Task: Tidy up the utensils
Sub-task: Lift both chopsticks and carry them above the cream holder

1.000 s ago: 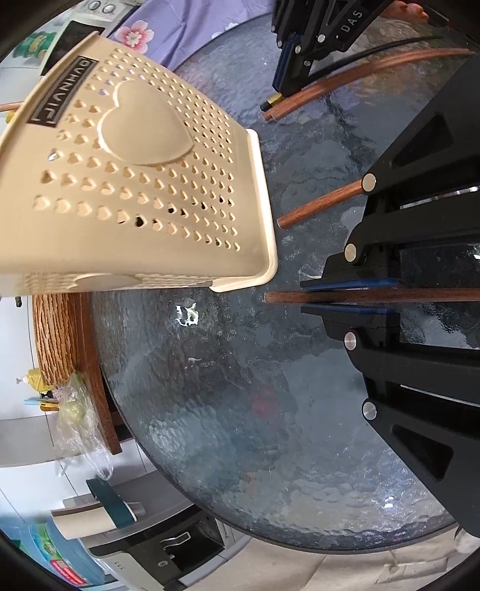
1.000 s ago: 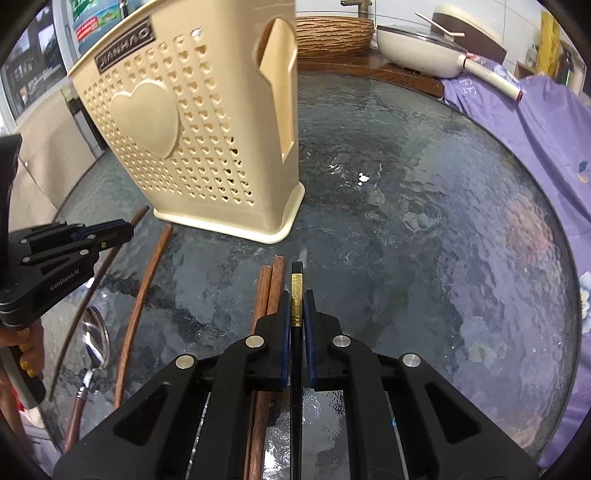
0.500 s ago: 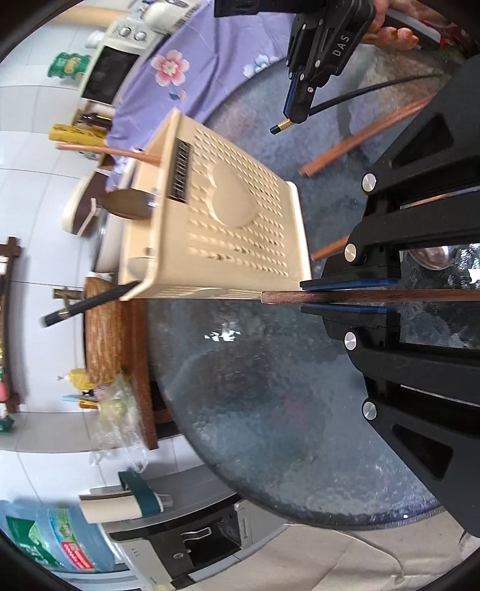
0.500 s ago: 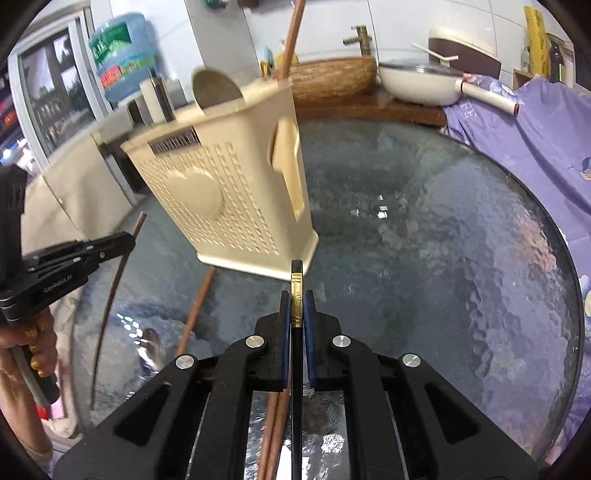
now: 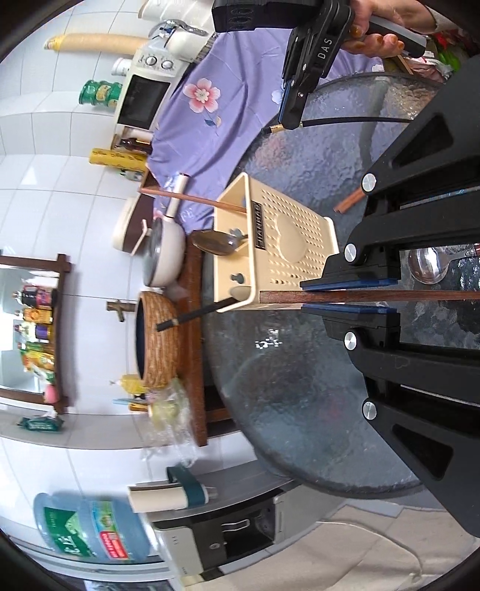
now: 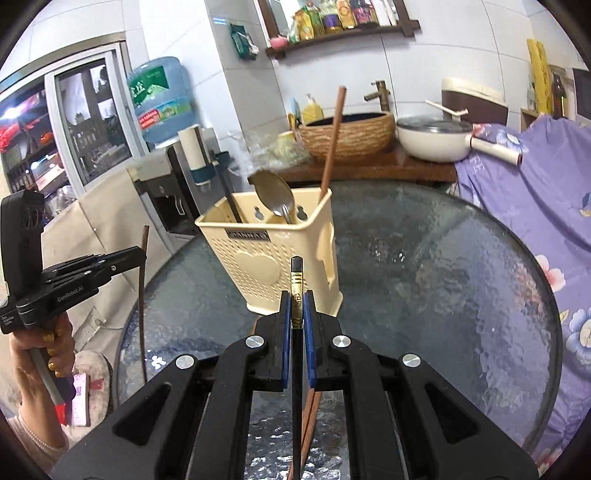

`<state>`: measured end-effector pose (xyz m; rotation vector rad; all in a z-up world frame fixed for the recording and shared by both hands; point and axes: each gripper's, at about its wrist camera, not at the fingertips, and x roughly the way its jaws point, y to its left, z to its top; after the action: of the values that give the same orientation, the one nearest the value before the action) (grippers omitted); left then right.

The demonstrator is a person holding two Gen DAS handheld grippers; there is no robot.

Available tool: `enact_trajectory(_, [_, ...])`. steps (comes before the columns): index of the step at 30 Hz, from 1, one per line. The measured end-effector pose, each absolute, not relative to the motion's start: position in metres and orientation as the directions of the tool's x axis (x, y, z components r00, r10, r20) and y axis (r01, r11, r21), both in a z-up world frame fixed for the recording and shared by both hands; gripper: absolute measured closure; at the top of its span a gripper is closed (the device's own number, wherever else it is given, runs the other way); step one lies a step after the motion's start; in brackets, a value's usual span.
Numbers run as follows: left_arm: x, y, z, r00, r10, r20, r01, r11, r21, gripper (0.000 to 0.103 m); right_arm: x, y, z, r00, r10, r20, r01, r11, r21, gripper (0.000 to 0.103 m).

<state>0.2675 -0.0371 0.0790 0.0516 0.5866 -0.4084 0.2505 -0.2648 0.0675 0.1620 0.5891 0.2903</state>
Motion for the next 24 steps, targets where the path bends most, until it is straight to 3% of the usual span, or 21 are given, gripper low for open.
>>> enact_trajectory(24, [0.257, -0.039, 0.137, 0.779, -0.428, -0.459, 0.459, 0.887, -0.047, 0.096, 0.241, -0.252, 0.129, 0.832, 0.347, -0.432, -0.293, 0.937, 0.189, 0.096])
